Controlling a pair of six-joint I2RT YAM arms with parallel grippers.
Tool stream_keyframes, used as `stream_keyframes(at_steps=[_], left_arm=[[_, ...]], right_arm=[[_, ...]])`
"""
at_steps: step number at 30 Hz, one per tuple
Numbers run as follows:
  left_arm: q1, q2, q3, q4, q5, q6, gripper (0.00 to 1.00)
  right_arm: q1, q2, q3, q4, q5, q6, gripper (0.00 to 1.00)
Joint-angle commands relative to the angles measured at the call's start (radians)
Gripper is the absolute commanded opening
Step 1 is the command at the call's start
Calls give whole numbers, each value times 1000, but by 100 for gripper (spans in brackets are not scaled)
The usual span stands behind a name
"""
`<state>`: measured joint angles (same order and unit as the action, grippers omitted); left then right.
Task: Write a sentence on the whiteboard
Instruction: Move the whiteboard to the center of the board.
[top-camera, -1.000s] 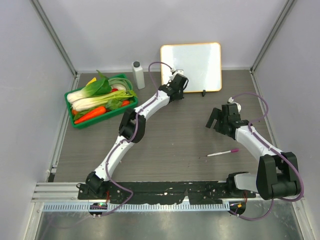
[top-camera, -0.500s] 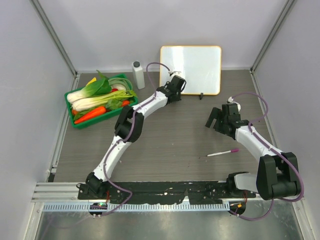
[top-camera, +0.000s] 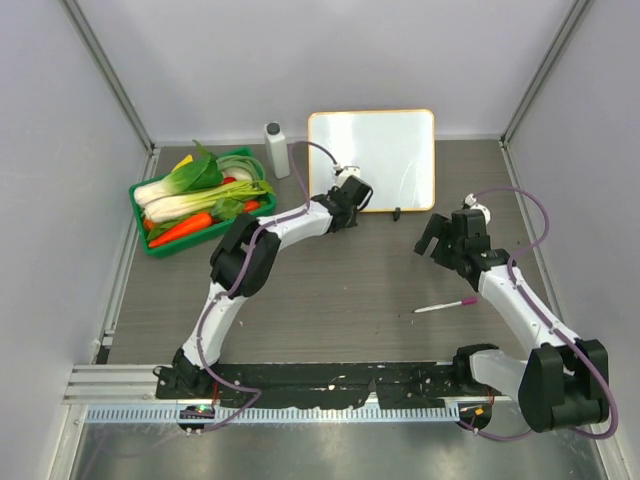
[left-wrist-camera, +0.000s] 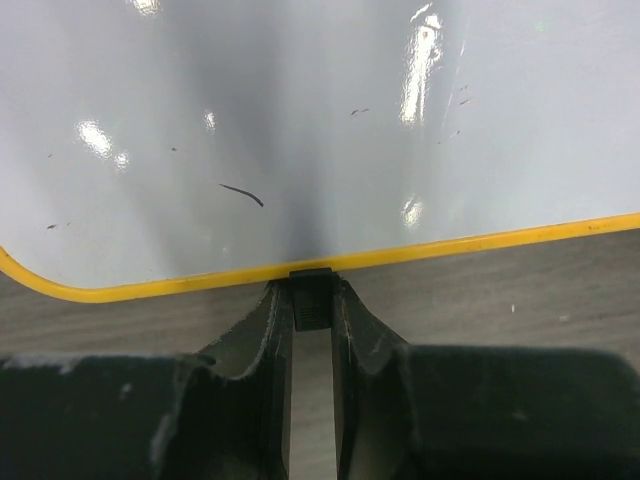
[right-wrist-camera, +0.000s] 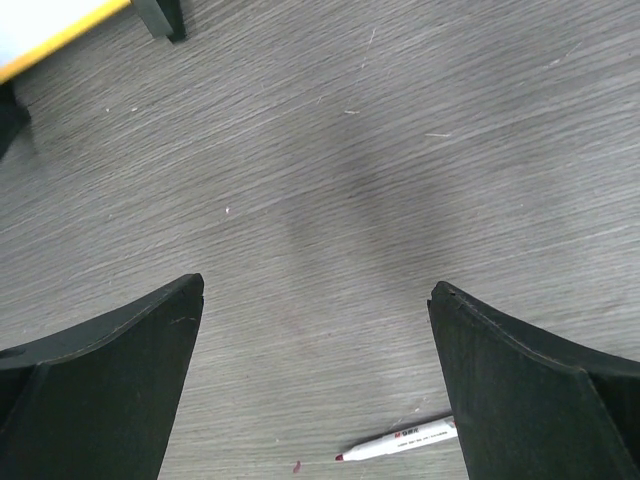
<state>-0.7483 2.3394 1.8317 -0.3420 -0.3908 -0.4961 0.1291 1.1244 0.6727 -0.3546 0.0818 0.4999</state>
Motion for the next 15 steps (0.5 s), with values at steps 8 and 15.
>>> stream_keyframes(at_steps=[8, 15], left_arm=[[-91, -227, -386, -66, -36, -122, 0], [-105, -360, -549, -101, -94, -205, 0]], right_arm=[[4, -167, -38, -67, -22, 29, 99], [3, -218, -45, -101, -33, 25, 96]])
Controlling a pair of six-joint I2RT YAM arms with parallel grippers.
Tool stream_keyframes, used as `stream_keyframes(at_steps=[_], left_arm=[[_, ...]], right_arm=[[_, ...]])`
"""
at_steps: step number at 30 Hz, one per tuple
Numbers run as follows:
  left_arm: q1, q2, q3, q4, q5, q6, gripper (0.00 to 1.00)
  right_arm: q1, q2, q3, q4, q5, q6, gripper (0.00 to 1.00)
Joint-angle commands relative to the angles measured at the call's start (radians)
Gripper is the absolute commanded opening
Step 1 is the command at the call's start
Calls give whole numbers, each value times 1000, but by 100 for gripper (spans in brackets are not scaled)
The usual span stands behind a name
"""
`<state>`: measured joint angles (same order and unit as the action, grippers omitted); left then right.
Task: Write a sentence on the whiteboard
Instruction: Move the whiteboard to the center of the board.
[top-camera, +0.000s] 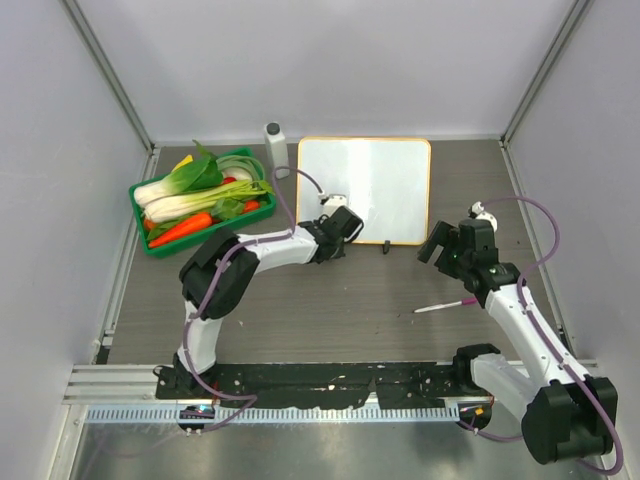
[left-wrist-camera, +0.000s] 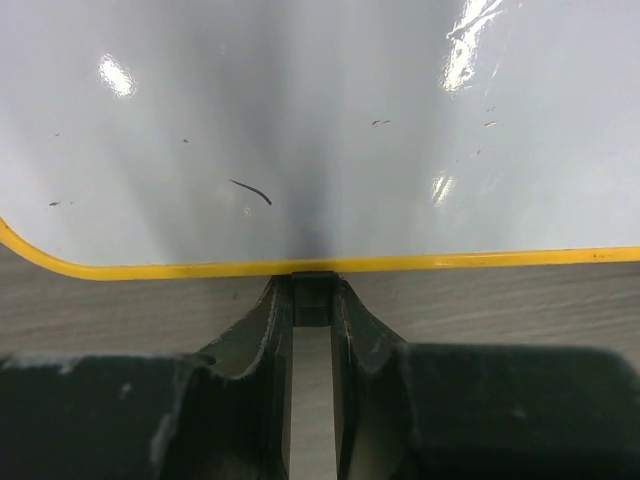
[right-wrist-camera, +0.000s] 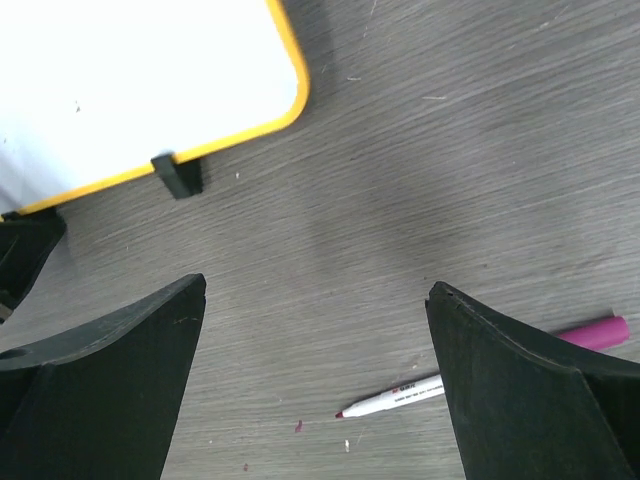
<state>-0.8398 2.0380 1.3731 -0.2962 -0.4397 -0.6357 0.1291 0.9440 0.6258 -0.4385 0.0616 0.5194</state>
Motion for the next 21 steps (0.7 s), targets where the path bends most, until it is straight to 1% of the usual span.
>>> stream_keyframes(at_steps=[1, 7, 14, 21], left_arm=[[-16, -74, -110, -156, -59, -77, 0], [-16, -156, -221, -193, -103, -139, 0], [-16, -240, -388, -192, -122, -203, 0], [-16, -323, -505, -213, -96, -272, 0]], right_arm=[[4, -46, 3, -20, -11, 8, 96], [4, -60, 9, -32, -20, 11, 96], [3, -65, 5, -40, -31, 22, 96], [4, -68, 3, -48, -34, 31, 96]])
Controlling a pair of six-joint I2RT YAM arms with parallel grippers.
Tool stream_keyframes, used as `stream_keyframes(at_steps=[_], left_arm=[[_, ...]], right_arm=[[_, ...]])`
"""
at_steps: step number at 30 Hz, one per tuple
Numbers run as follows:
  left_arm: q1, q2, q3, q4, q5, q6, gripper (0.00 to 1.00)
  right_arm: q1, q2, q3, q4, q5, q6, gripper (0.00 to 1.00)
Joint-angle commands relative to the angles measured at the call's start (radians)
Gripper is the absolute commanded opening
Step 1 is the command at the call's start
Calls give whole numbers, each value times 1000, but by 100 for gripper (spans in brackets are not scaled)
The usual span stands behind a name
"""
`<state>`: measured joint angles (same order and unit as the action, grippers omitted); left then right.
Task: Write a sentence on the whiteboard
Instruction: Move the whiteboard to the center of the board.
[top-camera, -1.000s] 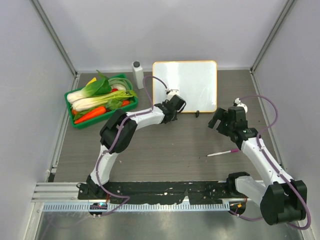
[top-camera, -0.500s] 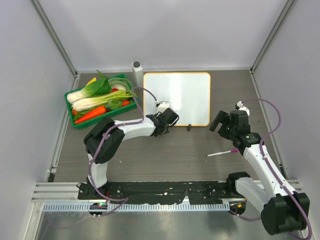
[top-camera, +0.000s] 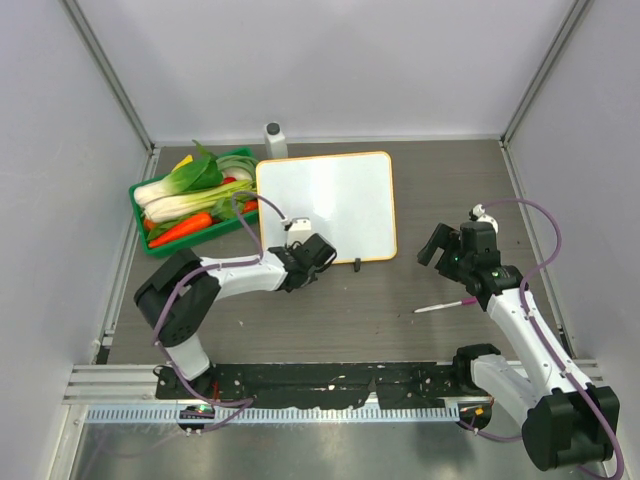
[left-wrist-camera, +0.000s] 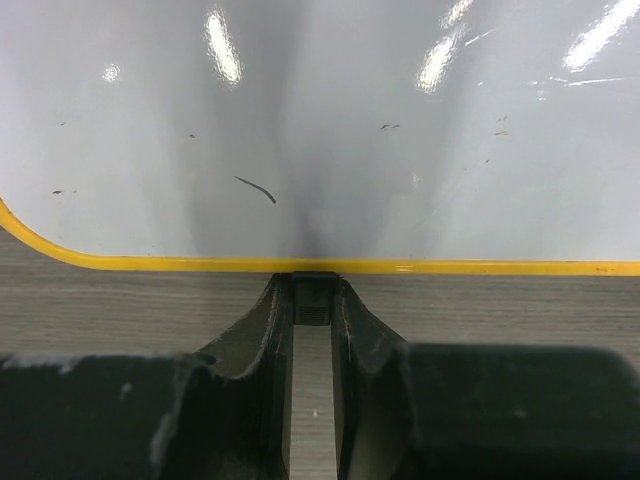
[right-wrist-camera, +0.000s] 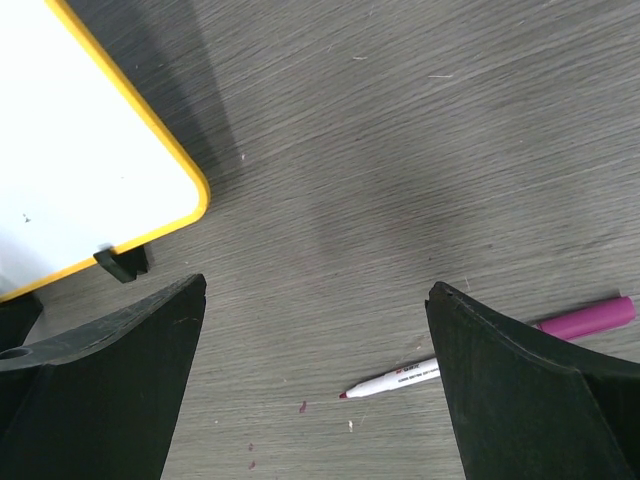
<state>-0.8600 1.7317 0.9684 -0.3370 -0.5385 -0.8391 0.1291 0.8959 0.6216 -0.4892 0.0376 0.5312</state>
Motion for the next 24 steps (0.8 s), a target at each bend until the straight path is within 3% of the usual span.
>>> stream_keyframes(at_steps=[1, 10, 24], left_arm=[[3, -33, -117, -174, 11, -80, 0], [-40, -191, -203, -286, 34, -169, 0], [-185, -205, -260, -373, 14, -295, 0]], right_arm=[[4, -20, 4, 3, -10, 19, 96], [6, 3, 0, -28, -8, 47, 96], [3, 24, 27, -182, 24, 208, 96]])
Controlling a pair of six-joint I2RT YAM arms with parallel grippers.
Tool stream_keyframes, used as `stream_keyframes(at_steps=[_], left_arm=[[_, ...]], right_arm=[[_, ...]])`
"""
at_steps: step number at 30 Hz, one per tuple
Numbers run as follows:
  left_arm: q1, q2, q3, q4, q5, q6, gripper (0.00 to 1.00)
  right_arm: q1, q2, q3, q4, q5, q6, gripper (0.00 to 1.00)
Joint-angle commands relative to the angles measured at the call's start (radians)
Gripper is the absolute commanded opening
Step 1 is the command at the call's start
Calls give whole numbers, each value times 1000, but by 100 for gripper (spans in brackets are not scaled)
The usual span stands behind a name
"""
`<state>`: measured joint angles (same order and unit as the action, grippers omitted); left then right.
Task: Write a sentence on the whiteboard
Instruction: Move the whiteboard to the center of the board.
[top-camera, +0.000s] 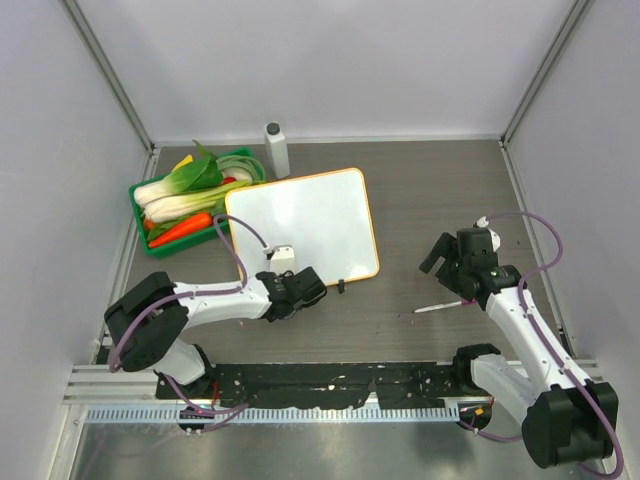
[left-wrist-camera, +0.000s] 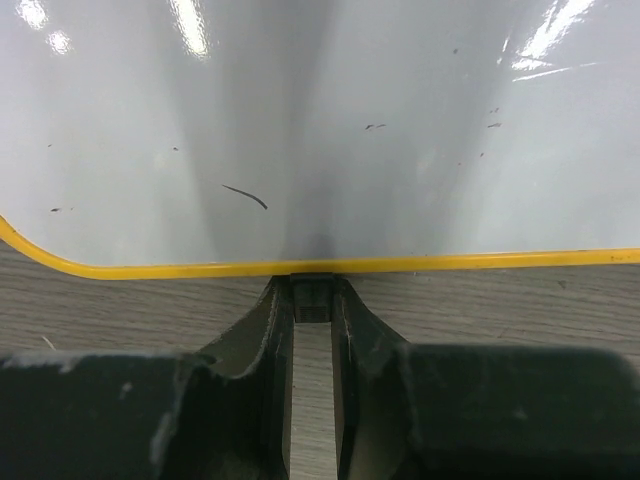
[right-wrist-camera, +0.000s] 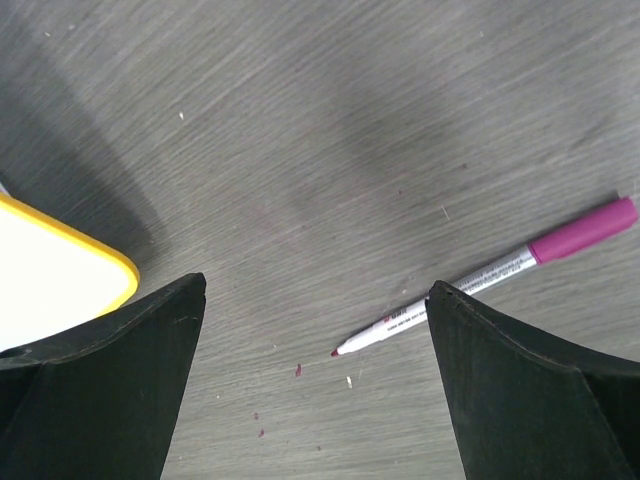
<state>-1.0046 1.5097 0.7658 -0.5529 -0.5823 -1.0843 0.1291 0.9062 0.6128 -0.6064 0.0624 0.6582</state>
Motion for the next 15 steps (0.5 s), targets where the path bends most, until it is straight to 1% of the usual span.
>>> stream_keyframes(at_steps=[1, 7, 10, 13, 14, 15], left_arm=[[-48, 20, -60, -166, 52, -58, 0], [-83, 12, -74, -199, 32, -77, 0], [-95, 4, -82, -202, 24, -80, 1], [-104, -3, -82, -197, 22, -75, 16], [-103, -8, -80, -197, 22, -74, 21], [-106, -14, -82, -197, 25, -71, 24]], right_arm=[[4, 22, 50, -75, -1, 98, 96], [4, 13, 110, -217, 72, 132, 96], [6, -16, 113, -272, 83, 159, 94], [4, -29, 68, -268, 53, 196, 87], [4, -21, 53, -263, 48, 213, 84], [4, -13, 47, -259, 39, 218, 82]])
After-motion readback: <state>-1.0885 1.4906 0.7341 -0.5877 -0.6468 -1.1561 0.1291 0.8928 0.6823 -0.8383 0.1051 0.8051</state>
